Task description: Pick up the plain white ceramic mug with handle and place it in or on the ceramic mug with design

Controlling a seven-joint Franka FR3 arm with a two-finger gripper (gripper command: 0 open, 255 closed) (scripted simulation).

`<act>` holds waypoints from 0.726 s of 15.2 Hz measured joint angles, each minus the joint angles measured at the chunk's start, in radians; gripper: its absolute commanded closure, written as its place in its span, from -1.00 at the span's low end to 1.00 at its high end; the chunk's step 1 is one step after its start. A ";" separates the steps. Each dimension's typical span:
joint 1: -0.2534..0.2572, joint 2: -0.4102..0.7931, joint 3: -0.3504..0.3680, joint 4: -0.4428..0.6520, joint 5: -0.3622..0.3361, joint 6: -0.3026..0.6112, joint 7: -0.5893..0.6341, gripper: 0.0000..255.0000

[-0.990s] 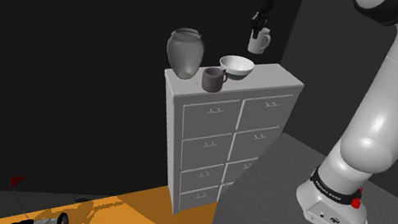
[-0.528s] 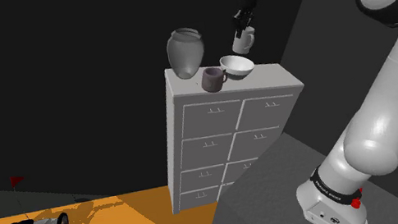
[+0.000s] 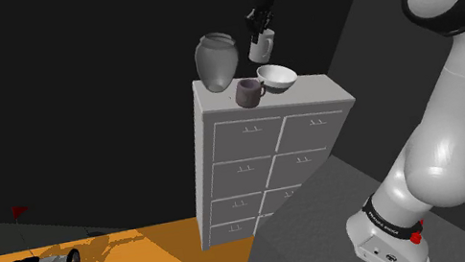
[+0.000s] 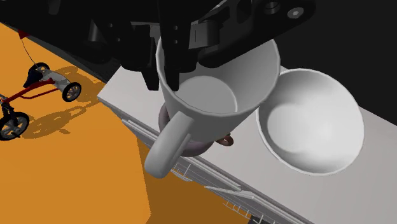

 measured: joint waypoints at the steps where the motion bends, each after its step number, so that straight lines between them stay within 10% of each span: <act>1: 0.003 0.003 0.002 -0.008 0.000 0.010 0.006 1.00; 11: 0.011 0.005 0.008 -0.135 0.001 0.140 0.013 1.00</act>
